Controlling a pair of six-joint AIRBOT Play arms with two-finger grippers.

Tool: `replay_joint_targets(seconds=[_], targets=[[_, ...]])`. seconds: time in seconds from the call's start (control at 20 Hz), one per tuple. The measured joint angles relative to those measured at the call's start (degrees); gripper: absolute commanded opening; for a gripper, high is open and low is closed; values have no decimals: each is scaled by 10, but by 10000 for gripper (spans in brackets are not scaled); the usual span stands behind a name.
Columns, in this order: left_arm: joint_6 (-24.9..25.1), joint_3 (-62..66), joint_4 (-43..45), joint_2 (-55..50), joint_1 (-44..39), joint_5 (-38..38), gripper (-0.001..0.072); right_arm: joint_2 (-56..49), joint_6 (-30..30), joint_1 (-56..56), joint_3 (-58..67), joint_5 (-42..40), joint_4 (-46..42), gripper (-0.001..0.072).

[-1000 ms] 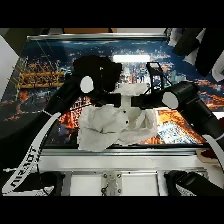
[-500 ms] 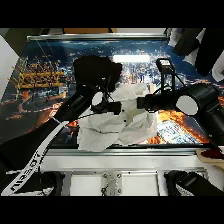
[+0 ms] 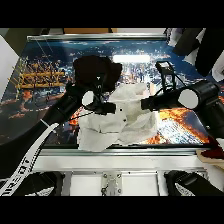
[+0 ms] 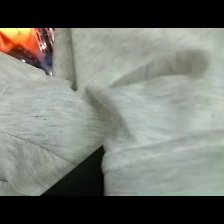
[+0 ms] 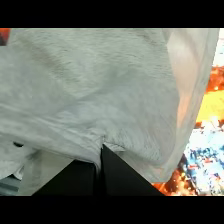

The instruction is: Fold the clothes and pants, and hang the long-sleeved shirts on hangers.

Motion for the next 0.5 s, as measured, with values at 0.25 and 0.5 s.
replay_joint_targets(seconds=[0.25,0.5], targets=[[99,-2,-58,-7,-17,-4,17,-90,-33,-33,-19,-64,-5,73],[124,-2,-80,-47,-23,-1,17,-139,-42,-40,-19,-123,-4,655]])
